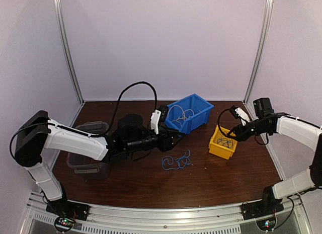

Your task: Untangle the cables

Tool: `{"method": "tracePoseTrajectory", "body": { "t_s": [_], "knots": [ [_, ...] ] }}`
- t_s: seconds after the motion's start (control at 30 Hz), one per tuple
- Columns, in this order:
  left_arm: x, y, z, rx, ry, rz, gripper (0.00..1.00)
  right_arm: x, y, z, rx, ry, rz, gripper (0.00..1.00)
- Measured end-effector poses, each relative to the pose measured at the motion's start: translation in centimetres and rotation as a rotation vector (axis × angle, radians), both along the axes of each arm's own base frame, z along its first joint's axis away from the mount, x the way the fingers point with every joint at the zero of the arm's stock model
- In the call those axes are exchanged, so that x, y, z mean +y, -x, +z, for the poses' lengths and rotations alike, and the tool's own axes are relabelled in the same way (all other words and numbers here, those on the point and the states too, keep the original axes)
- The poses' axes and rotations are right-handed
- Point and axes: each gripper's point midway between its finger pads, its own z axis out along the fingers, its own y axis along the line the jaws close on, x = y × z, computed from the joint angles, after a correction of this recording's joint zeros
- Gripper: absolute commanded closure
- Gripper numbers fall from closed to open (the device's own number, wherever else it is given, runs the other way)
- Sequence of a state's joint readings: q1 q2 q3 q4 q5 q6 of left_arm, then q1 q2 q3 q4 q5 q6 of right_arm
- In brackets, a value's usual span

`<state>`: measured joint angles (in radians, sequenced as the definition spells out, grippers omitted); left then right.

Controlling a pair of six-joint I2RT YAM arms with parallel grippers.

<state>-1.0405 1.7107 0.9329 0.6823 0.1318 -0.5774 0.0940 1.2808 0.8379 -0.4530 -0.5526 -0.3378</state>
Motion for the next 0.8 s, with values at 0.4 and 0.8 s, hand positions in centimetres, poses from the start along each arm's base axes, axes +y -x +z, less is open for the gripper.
{"method": "tracePoseTrajectory", "body": {
  "t_s": [0.4,0.8],
  "knots": [
    [1.4,-2.4,-5.1,0.096,-0.274,0.133,0.5,1.8,0.0,6.0,-0.168,-0.023,0.064,0.5],
    [3.6,-2.9,-9.1,0.164,-0.397,0.172,0.64,12.3,2.7,0.5,-0.02,-0.011,0.433,0.61]
  ]
}}
